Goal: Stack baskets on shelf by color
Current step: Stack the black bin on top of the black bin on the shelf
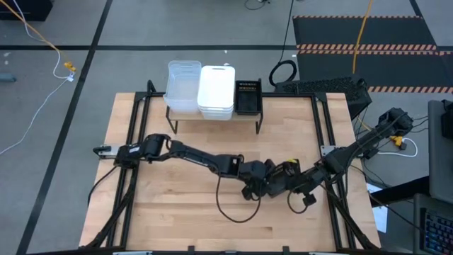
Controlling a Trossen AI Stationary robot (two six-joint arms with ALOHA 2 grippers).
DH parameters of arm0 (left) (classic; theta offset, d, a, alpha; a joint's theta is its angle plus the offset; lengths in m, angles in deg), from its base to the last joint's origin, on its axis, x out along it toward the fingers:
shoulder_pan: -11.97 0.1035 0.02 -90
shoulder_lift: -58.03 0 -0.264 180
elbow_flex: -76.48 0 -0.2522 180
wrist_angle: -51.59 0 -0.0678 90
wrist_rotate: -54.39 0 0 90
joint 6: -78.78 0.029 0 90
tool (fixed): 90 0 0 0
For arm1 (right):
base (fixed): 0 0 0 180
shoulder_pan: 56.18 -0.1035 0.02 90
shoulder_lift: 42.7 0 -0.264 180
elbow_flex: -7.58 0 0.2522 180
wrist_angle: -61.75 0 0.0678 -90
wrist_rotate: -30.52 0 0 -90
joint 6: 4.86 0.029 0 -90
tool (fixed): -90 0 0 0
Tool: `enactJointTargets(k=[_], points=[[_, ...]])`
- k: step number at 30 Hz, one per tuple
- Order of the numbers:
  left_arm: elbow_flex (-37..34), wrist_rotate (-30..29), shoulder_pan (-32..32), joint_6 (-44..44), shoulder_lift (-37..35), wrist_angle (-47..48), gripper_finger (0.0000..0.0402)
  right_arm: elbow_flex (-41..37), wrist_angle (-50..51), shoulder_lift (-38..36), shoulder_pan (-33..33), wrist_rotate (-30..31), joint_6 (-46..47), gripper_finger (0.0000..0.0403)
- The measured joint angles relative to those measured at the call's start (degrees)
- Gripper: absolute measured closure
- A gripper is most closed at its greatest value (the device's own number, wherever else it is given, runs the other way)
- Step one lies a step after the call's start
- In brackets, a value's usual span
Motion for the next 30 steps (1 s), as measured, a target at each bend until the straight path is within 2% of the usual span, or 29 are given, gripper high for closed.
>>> enactJointTargets(k=[6,11,18,21,26,30], points=[[0.0,-0.3,-1.1,-9.6,-4.4,1.2,0.0236,0.0,1.2,0.2,0.0,0.2,-2.1,0.0400],[0.0,5.5,-0.2,-15.9,-6.4,3.0,0.0247,0.0,0.7,0.2,-0.2,0.4,-5.7,0.0400],[-0.1,6.5,0.5,-17.9,-4.8,10.4,0.0261,0.0,-1.8,0.1,-0.2,0.4,-11.5,0.0397],[-0.1,6.9,0.5,-18.7,-5.0,11.7,0.0261,0.0,-2.0,0.1,-0.2,0.5,-13.4,0.0397],[-0.1,11.2,0.6,-18.9,-5.0,12.6,0.0261,0.0,-2.4,0.1,-0.2,0.5,-14.5,0.0396],[0.0,9.7,0.5,-20.6,-4.2,12.1,0.0278,0.0,-4.3,0.1,-0.2,0.5,-15.1,0.0396]])
